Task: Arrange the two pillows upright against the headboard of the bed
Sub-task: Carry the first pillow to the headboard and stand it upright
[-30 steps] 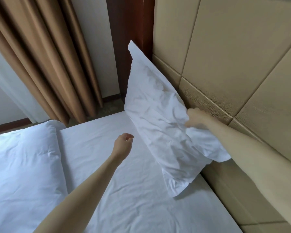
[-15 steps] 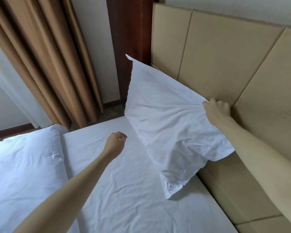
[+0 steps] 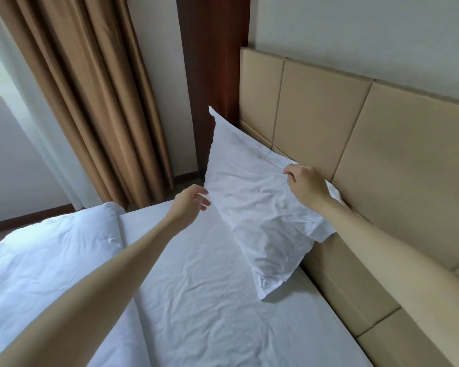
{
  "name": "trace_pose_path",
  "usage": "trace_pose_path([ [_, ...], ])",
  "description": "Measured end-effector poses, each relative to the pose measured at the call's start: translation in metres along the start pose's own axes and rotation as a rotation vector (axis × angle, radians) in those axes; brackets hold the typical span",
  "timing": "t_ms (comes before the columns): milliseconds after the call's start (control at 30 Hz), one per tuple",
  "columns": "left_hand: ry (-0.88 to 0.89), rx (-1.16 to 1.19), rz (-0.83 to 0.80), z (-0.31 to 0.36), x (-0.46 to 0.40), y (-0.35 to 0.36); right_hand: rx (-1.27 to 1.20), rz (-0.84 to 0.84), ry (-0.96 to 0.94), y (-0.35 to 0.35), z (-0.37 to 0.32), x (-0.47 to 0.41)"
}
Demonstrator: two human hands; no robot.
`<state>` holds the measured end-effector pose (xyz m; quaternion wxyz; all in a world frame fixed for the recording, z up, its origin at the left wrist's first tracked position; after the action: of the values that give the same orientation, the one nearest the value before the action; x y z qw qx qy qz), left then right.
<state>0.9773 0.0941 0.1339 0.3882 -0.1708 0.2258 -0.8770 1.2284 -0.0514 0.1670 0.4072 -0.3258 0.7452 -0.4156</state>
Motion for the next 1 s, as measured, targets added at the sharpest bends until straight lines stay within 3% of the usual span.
trace_pose_path([
  [233,0.105,0.084,0.133,0.026,0.093,-0.047,-0.494,0.07,0.107,-0.034,-0.077,0.064],
  [567,0.076,0.362,0.279,-0.015,0.264,-0.085,-1.033,0.037,0.175,-0.041,-0.187,0.184],
  [800,-0.001,0.51,0.261,-0.063,0.358,-0.071,-1.164,-0.132,0.198,-0.019,-0.233,0.274],
  [1000,-0.081,0.592,0.29,-0.09,0.41,-0.044,-1.098,-0.329,0.16,-0.011,-0.243,0.322],
])
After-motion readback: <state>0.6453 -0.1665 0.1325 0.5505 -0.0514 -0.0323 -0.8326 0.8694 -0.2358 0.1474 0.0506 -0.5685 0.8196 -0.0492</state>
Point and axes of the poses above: each hand's wrist, its own x-axis away from the middle knuckle, its own y-axis out of the palm, z = x × y, the point moved 4 cm from there along -x, towards the middle knuckle, and after that the axes turned 7 degrees about -z, right-handed, at the moved point
